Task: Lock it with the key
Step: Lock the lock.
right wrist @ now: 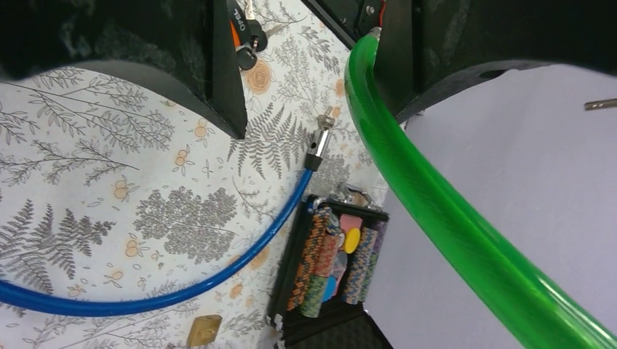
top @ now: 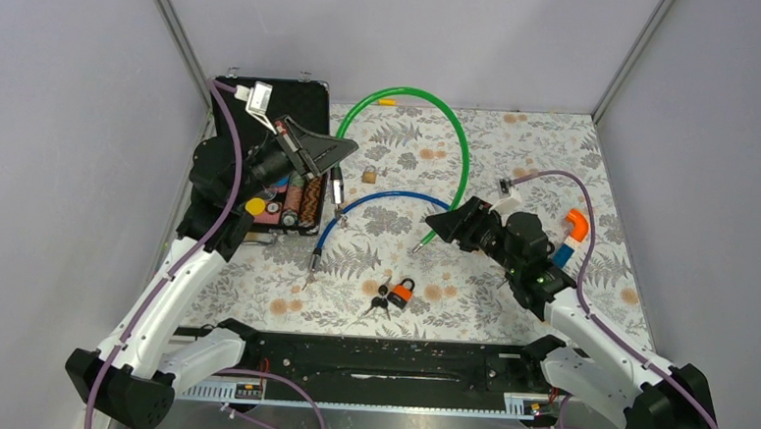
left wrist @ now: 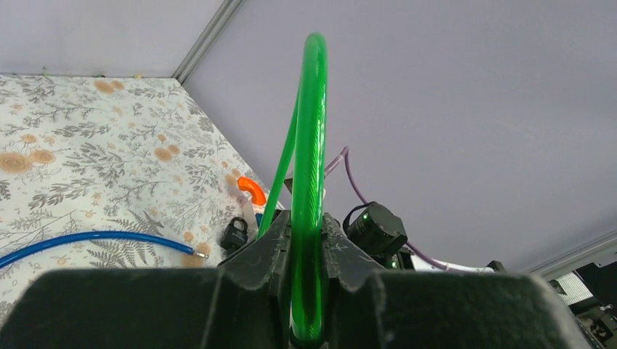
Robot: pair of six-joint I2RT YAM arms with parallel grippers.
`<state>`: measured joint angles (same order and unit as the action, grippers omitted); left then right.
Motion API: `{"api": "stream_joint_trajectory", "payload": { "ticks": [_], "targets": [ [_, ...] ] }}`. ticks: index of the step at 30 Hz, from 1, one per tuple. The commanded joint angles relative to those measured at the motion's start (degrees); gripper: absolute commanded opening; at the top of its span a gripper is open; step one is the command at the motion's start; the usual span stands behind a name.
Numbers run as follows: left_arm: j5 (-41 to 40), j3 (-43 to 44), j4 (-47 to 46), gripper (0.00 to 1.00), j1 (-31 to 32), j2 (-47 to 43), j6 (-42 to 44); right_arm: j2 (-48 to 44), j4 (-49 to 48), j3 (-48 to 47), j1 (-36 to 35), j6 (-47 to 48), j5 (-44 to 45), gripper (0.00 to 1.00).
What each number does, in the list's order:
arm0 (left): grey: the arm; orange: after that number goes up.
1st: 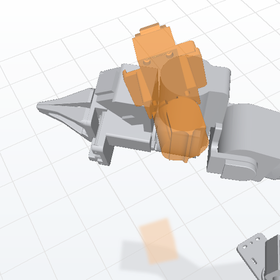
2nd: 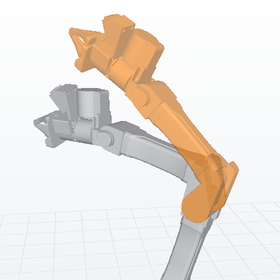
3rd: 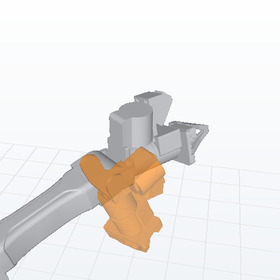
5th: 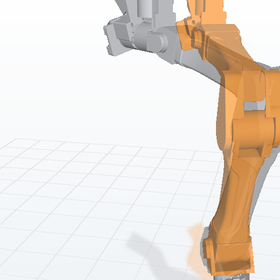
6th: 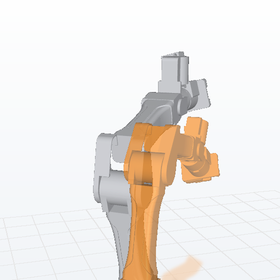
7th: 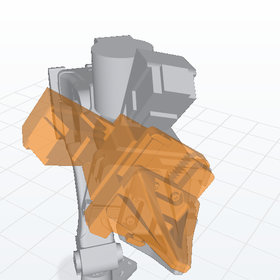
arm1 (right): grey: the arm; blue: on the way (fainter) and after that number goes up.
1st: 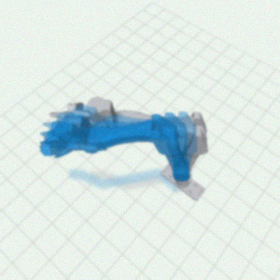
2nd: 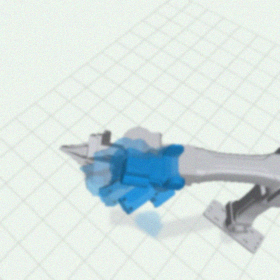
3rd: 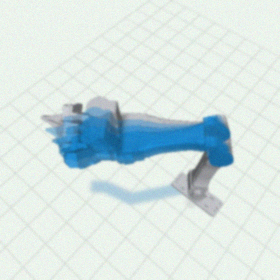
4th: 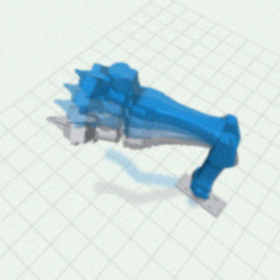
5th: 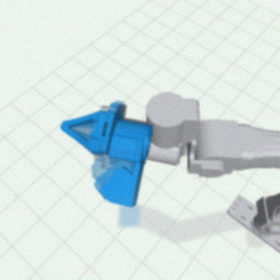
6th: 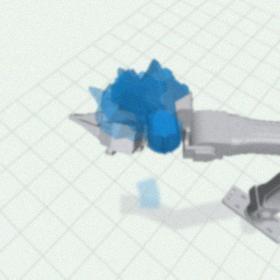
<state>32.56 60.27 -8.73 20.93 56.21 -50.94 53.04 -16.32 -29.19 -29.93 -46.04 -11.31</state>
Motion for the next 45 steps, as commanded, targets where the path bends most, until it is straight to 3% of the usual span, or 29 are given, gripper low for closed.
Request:
{"api": "stream_joint_trajectory", "payload": {
  "ticks": [1, 5, 8, 11, 13, 18, 22, 26, 33, 45],
  "targets": [
    [-2.7, 2.3, -9.7, 0.0, -0.2, -1.4, -3.2, -3.3, -10.0, 2.3, 0.1, -2.1, -1.2, 0.67],
    [-3.9, 1.9, -10.6, 0.0, -0.2, -1.4, -3.8, -4.4, -13.1, 3.6, 0.1, -2.2, -1.1, 0.58],
    [-4.8, 1.7, -10.8, 0.0, -0.2, -1.4, -4.1, -4.4, -14.7, 3.9, 0.1, -2.1, -2.0, 0.44],
    [-5.0, 1.9, -10.7, 0.0, -0.2, -0.7, -3.9, -3.9, -15.6, 3.6, 0.1, -2.7, -3.0, 0.21],
    [-5.3, 1.2, -10.3, 0.0, -0.2, 0.0, -3.5, -3.3, -15.8, 2.5, 0.1, -3.2, -3.7, 0.01],
    [-4.6, -3.5, -10.9, 0.0, -0.2, 2.2, -6.3, -4.4, -14.3, -3.6, -0.9, -1.5, -4.4, 0.0],
    [-2.1, -8.1, -14.9, 0.0, -0.1, 4.4, -11.5, -5.5, -11.3, -10.0, -5.5, 7.6, 2.0, 0.0],
    [-1.2, -10.6, -18.7, 0.0, 0.9, 6.2, -15.6, -3.0, -14.4, -14.7, -11.4, 15.0, 6.4, 0.0],
    [0.2, -9.9, -20.0, 0.0, 3.2, 9.8, -19.7, 4.2, -21.6, -20.4, -17.2, 22.3, 10.2, 0.0],
    [1.5, -9.2, -18.6, 0.0, 4.1, 12.5, -21.7, 9.0, -23.0, -26.9, -22.9, 30.7, 14.6, 0.0]
  ]
}}
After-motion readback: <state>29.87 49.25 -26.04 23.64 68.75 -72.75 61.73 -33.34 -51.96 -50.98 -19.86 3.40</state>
